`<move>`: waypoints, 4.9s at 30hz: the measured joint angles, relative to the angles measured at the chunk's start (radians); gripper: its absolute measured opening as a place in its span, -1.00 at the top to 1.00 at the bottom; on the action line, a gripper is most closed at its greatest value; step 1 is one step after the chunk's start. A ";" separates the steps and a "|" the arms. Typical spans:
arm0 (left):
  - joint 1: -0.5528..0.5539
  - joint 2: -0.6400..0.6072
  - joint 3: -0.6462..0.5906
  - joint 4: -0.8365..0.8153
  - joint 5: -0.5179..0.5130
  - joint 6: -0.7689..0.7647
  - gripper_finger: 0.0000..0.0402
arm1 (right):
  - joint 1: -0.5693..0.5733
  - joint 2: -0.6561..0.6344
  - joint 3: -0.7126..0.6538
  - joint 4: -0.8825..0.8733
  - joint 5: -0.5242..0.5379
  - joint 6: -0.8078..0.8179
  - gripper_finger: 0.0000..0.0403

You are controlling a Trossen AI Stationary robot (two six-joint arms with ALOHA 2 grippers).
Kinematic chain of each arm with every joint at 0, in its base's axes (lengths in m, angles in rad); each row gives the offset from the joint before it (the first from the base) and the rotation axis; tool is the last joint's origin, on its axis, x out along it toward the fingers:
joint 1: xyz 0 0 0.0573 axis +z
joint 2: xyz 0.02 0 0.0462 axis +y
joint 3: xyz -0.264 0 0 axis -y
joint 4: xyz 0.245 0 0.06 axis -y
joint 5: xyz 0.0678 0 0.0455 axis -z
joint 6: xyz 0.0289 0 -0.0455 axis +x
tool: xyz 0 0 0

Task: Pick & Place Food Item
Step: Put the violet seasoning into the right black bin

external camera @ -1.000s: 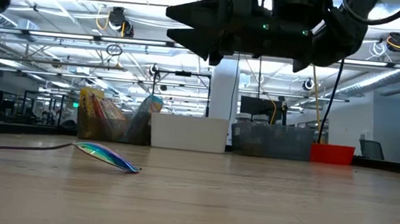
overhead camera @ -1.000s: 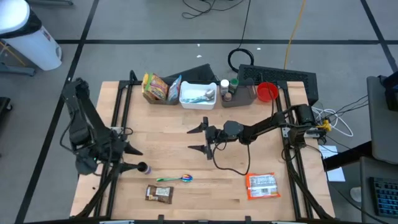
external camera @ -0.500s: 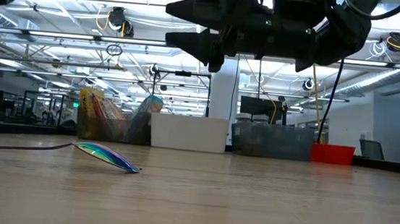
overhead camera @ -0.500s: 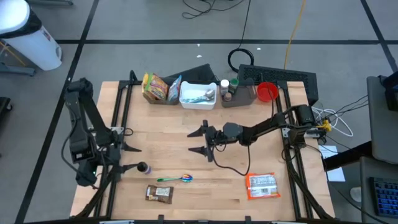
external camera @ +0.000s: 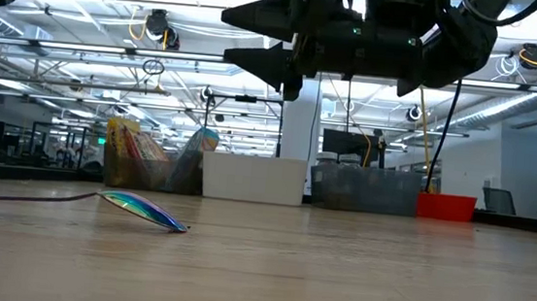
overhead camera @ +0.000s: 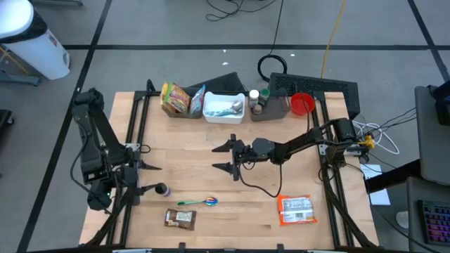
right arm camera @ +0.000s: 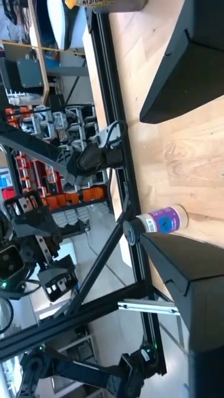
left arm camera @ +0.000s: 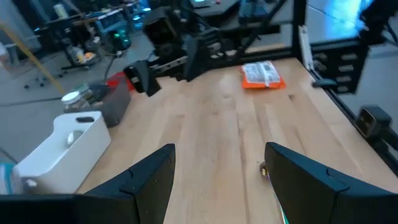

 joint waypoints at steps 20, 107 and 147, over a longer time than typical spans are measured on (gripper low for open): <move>0.082 0.000 0.000 -0.128 0.325 -0.104 -0.95 | 0.046 0.000 0.000 -0.005 -0.001 -0.003 -0.45; 0.009 0.152 -0.001 -0.656 0.220 -0.948 -0.35 | 0.025 -0.001 0.000 0.014 -0.005 -0.117 -0.45; -0.145 0.123 0.000 -0.306 0.456 -0.893 -0.72 | 0.137 -0.001 0.000 -0.077 0.105 -0.056 -0.45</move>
